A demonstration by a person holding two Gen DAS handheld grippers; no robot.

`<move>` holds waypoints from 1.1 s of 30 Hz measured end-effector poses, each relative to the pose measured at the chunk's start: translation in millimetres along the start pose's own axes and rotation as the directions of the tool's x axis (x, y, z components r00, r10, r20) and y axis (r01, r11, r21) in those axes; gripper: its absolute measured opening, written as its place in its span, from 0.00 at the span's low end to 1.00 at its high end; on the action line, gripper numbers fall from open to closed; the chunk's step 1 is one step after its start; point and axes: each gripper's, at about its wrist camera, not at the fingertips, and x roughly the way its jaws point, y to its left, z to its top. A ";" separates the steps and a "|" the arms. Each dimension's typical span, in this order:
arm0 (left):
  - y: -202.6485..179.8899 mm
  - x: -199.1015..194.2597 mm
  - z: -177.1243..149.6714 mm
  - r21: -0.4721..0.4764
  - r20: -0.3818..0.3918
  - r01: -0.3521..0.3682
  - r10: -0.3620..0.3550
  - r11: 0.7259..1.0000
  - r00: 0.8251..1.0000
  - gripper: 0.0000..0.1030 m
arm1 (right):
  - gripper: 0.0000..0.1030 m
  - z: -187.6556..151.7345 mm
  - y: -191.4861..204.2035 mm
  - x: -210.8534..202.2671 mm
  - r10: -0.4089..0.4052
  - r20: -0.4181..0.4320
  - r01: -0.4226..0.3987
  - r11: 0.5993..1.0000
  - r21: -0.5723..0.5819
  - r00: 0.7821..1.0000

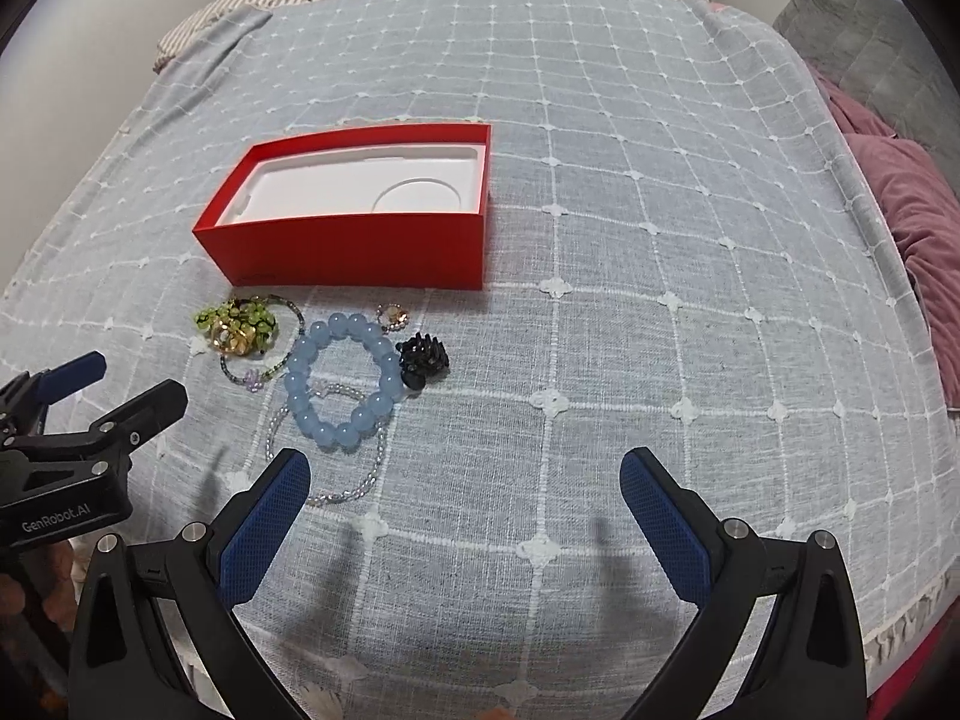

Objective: Organize jewelry
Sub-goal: 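Grasp the light-blue bead bracelet with the right tool while the left tool grasps the thin beaded bracelet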

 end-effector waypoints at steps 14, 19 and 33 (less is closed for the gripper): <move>7.9 17.6 16.4 -0.124 0.006 0.225 -0.226 0.966 0.974 0.73 | 0.75 16.9 -26.9 28.8 0.203 -0.027 -0.196 0.968 0.155 0.979; -1.9 25.9 14.6 -0.081 -0.028 0.218 -0.221 0.973 0.975 0.55 | 0.48 13.2 -20.1 45.1 0.316 -0.071 -0.300 0.938 0.171 0.946; -8.9 42.2 13.0 -0.056 -0.052 0.152 -0.155 0.987 0.987 0.40 | 0.12 12.0 -12.0 61.3 0.333 -0.054 -0.318 0.930 0.182 0.941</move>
